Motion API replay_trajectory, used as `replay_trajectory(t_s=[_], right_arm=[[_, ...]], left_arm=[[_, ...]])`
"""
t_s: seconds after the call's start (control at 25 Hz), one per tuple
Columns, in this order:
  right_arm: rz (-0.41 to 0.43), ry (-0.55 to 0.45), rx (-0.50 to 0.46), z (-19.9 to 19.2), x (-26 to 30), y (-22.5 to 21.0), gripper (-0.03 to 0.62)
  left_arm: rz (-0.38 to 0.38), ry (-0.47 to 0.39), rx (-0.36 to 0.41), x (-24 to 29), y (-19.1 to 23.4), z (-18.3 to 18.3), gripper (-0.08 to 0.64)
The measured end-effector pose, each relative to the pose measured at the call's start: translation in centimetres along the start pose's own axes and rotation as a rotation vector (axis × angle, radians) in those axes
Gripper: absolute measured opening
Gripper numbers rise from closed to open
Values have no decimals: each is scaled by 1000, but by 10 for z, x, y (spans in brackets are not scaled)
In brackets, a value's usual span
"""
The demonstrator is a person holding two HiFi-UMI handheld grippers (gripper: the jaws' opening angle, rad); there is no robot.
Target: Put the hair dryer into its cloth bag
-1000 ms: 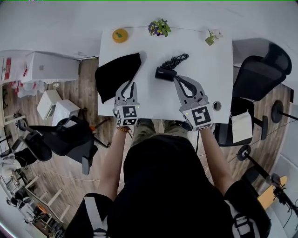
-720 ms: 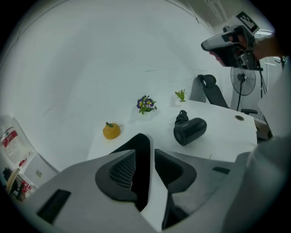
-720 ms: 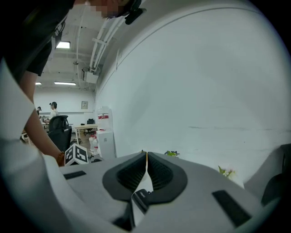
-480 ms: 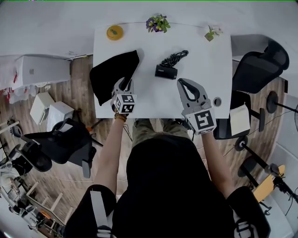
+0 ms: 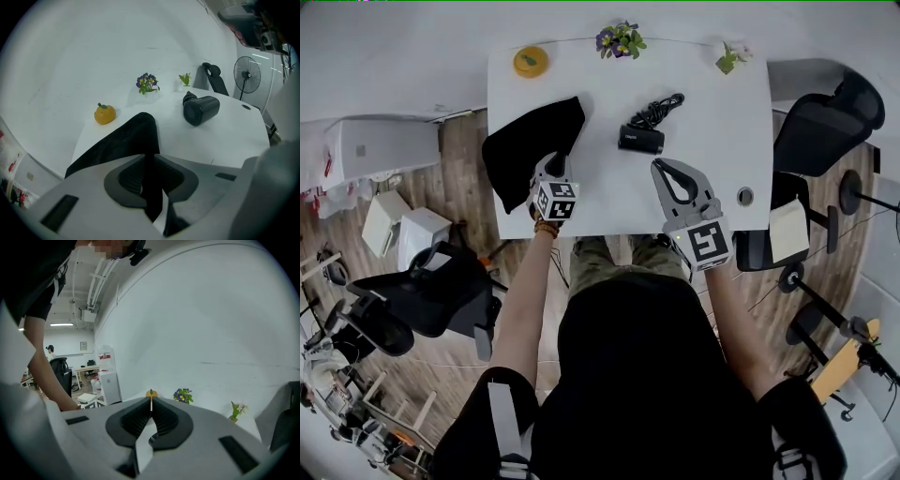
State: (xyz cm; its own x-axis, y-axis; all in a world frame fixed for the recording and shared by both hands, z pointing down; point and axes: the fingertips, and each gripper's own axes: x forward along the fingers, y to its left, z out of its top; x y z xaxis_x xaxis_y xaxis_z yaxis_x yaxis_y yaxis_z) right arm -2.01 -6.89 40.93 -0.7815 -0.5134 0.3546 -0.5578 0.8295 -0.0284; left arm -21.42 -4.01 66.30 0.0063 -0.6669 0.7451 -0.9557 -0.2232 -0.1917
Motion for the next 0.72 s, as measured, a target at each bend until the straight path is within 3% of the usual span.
replay_trajectory(t_s=[0.16,0.36,0.4,0.48,0.56,0.72], right_arm=[[13,-15,-18,2,5,3,31],[6,-7,3,0,7,3,31],[3,-1,11,-1,7,3,31],[7,-2,3,-1,7,4,31],[10,1,1,-1,6,5,31],[20,6,-9,-4,6,6,31]], left_arm=[[19,7,-3,-1,6,-6,44],[30,-42,24,-9,5,2,40],[18,-40,34,-8,1,1,50],[-6,-16,43,-2,-4,-3,157],[-6,21,51,3,-5,-9,160],[21,19,53,2,0,-7,49]])
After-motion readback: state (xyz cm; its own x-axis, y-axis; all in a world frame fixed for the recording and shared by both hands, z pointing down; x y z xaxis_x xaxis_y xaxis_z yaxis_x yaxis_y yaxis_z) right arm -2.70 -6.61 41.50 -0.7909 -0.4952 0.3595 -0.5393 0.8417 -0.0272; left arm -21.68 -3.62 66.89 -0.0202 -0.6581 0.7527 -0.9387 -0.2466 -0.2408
